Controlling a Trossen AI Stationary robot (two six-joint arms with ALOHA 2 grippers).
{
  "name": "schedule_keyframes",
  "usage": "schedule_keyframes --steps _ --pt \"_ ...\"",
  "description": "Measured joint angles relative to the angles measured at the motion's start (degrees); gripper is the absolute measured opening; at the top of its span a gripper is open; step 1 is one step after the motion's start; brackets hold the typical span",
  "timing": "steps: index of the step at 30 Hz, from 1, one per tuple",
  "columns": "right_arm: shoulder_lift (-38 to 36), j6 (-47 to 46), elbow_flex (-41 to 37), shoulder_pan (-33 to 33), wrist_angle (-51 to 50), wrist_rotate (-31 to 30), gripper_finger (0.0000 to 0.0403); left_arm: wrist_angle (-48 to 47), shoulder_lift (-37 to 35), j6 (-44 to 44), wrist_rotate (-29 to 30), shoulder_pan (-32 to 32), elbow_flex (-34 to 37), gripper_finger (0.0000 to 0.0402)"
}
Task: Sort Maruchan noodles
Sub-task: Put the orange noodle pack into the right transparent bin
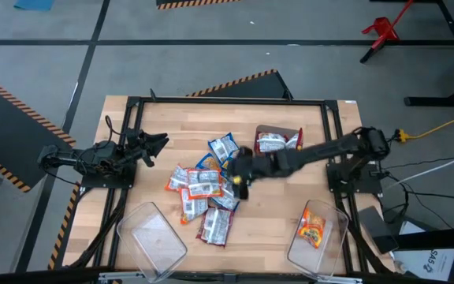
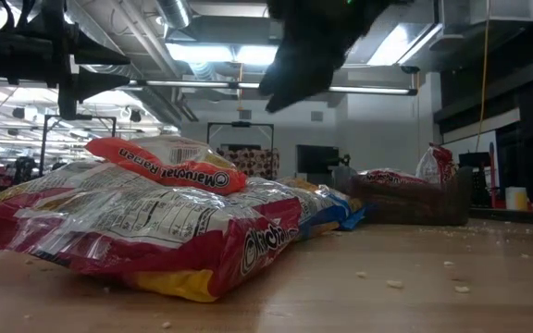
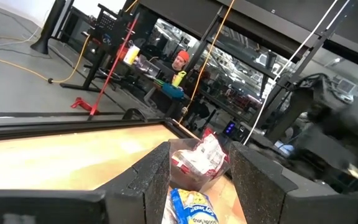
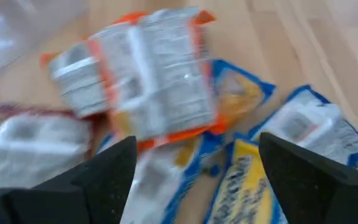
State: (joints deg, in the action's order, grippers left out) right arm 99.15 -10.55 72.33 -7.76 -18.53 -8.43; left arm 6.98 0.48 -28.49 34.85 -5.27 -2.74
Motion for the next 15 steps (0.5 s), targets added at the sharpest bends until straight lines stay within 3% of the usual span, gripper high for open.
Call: schedule_keyframes --steps 6,15 --pt "3.29 3.21 -3.73 5.03 11.76 6.55 0.0324 -0.15 0.01 0.32 -0.02 -0.01 0.0 0.0158" --pt "11.6 3.76 -3.76 8.03 17.69 10.62 0.0324 -0.15 0.0 0.13 -0.02 -0.01 0.0 0.0158"
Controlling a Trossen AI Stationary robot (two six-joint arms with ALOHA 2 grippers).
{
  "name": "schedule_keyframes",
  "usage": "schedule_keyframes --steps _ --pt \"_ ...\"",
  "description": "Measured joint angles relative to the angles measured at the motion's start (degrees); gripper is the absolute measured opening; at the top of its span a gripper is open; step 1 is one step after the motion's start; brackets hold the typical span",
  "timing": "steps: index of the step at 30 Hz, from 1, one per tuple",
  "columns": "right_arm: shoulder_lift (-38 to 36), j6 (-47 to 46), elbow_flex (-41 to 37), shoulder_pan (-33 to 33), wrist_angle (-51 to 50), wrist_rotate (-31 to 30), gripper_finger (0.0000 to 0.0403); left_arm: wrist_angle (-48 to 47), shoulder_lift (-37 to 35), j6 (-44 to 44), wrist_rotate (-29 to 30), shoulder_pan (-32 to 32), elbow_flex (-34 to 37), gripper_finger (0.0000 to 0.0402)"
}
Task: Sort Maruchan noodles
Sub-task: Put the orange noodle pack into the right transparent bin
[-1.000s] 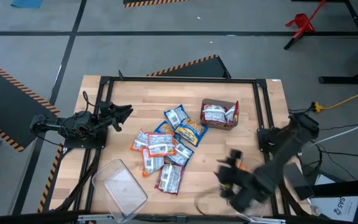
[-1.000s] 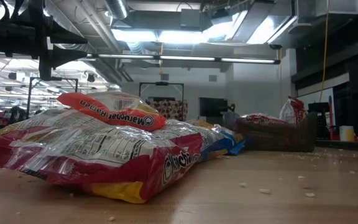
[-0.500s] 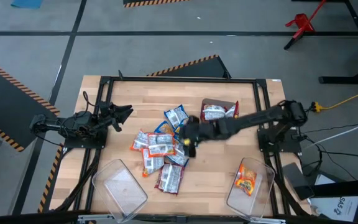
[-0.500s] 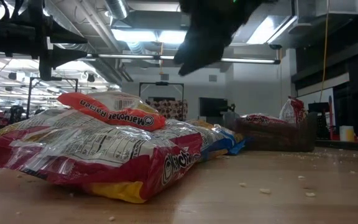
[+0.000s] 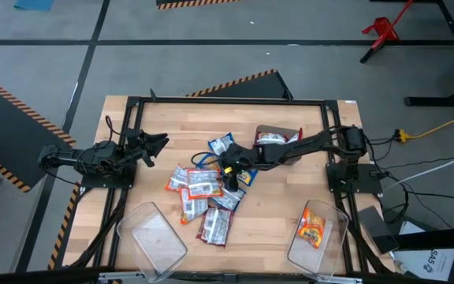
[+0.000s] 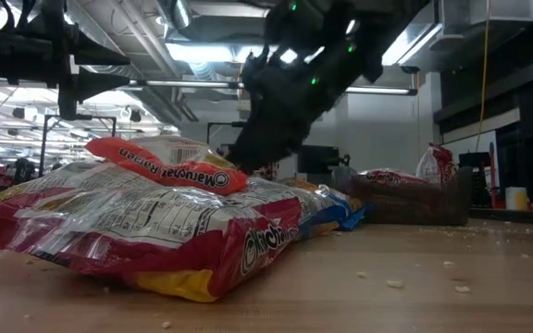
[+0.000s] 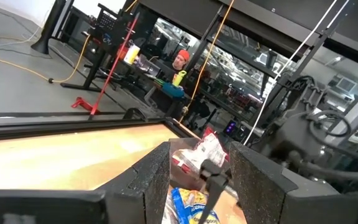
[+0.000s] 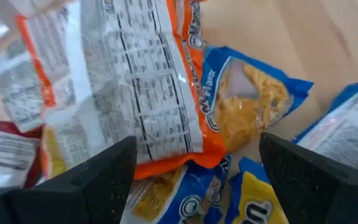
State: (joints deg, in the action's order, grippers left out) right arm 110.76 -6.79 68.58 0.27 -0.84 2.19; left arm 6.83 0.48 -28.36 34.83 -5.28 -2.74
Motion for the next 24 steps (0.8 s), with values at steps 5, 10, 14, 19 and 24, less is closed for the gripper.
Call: schedule_keyframes --steps 5,10,14,19,24 --pt "2.06 1.22 0.0 0.66 1.21 1.91 0.0324 0.0 -0.01 -0.02 0.02 0.0 0.0 0.0158" --pt "2.52 1.5 0.0 0.45 0.94 1.35 0.0289 0.0 0.0 -0.02 0.02 0.0 0.0 0.0158" --pt "2.52 1.58 0.0 0.44 0.77 1.78 0.0206 0.0 0.0 -0.04 0.14 0.0 0.0 0.0158" --pt "2.52 2.3 0.0 0.51 0.72 1.93 0.0079 0.0 0.0 -0.07 0.17 0.0 0.0 0.0158" --pt "2.52 2.46 0.0 0.47 0.72 2.58 0.001 0.0 0.01 -0.1 0.17 0.01 0.0 0.0158"
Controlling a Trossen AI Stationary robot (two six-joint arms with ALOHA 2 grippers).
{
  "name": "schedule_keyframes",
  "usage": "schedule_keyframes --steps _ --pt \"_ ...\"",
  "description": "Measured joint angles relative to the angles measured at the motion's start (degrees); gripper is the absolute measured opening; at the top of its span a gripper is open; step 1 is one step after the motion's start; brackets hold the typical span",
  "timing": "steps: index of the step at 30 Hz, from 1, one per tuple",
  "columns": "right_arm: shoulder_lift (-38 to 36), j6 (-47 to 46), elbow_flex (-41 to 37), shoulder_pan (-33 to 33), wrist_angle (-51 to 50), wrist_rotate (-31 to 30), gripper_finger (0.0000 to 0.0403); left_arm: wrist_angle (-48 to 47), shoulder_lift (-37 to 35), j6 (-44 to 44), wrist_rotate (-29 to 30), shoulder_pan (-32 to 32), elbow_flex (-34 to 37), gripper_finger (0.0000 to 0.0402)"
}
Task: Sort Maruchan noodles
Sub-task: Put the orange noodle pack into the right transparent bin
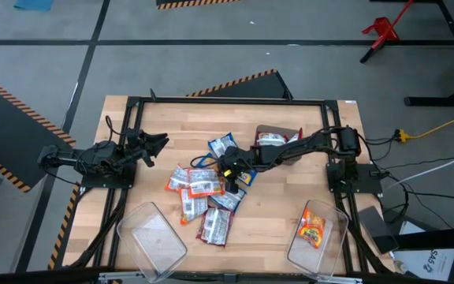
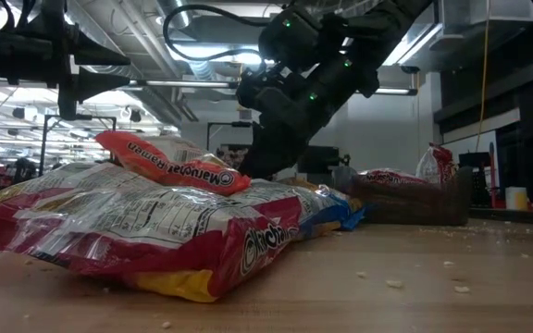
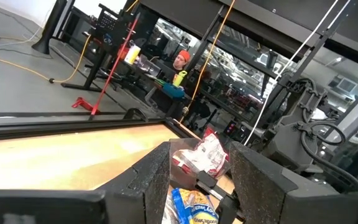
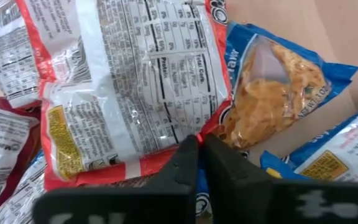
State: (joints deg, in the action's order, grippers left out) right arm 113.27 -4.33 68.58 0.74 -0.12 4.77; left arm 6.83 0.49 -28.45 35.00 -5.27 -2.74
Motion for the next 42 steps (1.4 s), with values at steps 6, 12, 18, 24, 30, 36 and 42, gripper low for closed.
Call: schedule_keyframes --steps 6,12,18,24,30,36,42 --pt "-0.61 -1.56 0.37 -0.5 -0.19 -1.1 0.0001 0.01 0.0 -0.66 0.0 -0.01 0.0 0.0158" --pt "-2.46 -3.54 2.95 -1.85 -4.71 -1.02 0.0 -0.18 -0.02 -1.46 -0.28 -0.01 0.0 0.0158" --pt "-4.9 -5.64 6.22 -4.86 -8.63 -1.31 0.0 -0.24 -0.01 -1.49 -1.31 0.0 0.0 0.0158" --pt "-9.27 -9.29 9.84 -9.2 -18.53 -5.07 0.0 0.07 -0.02 -1.46 -1.85 -0.01 0.0 0.0158" --pt "-13.08 -10.17 11.73 -14.24 -25.08 -12.75 0.0 0.03 -0.02 -1.24 -1.7 -0.01 0.0 0.0158" --pt "-10.77 -3.7 11.76 -16.18 -22.84 -14.15 0.0041 -0.05 0.0 -1.05 -1.56 0.01 0.0 0.0158" --pt "-3.21 5.2 11.57 -18.6 -16.09 -14.2 0.0168 0.13 -0.02 -1.26 -1.49 0.01 0.0 0.0158"
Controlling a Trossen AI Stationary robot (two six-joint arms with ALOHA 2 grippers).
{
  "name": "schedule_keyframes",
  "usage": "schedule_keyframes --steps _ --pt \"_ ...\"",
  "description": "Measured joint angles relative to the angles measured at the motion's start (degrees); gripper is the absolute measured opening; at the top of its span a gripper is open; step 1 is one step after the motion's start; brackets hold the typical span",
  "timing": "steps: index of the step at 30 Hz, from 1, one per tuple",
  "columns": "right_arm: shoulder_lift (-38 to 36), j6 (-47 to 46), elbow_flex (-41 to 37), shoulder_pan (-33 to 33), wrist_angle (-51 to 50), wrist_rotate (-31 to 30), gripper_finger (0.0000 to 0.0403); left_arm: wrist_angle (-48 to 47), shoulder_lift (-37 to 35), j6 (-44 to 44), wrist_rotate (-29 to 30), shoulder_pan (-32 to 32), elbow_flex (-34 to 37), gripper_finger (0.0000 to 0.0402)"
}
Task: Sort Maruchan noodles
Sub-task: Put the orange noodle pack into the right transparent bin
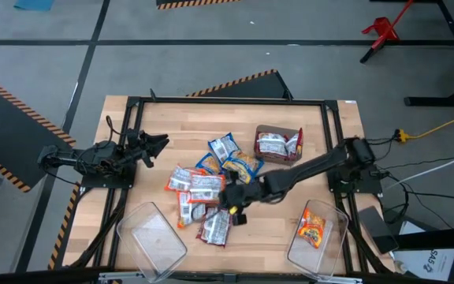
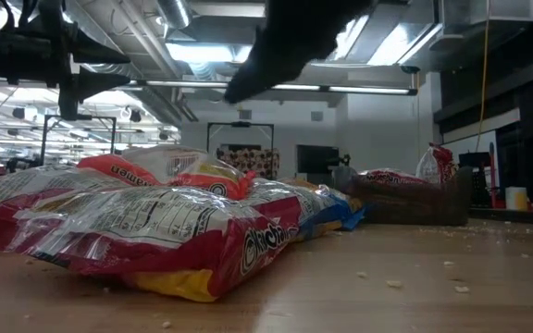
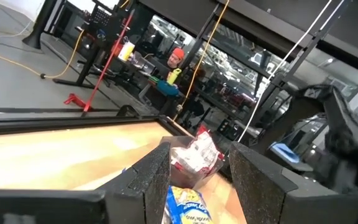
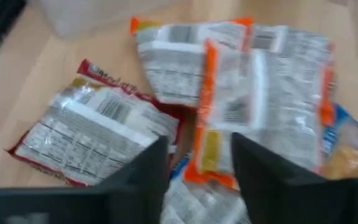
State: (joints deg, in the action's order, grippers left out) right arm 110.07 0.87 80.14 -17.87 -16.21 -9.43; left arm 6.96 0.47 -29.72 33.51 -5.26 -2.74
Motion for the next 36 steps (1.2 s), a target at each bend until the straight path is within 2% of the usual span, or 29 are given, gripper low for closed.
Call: schedule_keyframes --steps 4,8,12,16,19,22,36 --pt "5.3 2.01 -0.04 -0.76 4.21 -4.47 0.0261 -0.09 0.0 -0.2 -0.52 -0.02 0.0 0.0158" --pt "8.86 -1.09 0.2 -0.55 5.5 -7.95 0.0322 -0.13 0.0 -0.98 -1.32 -0.02 -0.01 0.0158" --pt "10.88 -3.74 0.21 -0.69 4.91 -12.74 0.0345 -0.47 0.0 -1.29 -1.32 -0.02 -0.01 0.0158" --pt "11.21 -4.61 0.21 -0.56 3.39 -18.07 0.0343 -0.52 0.0 -1.27 -1.07 -0.02 0.0 0.0158" --pt "11.21 -5.42 0.21 -0.48 2.1 -22.53 0.0319 -0.53 0.0 -1.24 -1.05 -0.01 -0.01 0.0158" --pt "11.21 -5.34 0.21 -0.48 1.64 -25.71 0.0278 -0.53 0.0 -1.24 -1.05 -0.02 0.0 0.0158" --pt "11.21 -6.74 0.22 -0.55 -0.79 -25.93 0.0038 -0.92 0.0 -1.22 -1.0 -0.01 0.0 0.0158"
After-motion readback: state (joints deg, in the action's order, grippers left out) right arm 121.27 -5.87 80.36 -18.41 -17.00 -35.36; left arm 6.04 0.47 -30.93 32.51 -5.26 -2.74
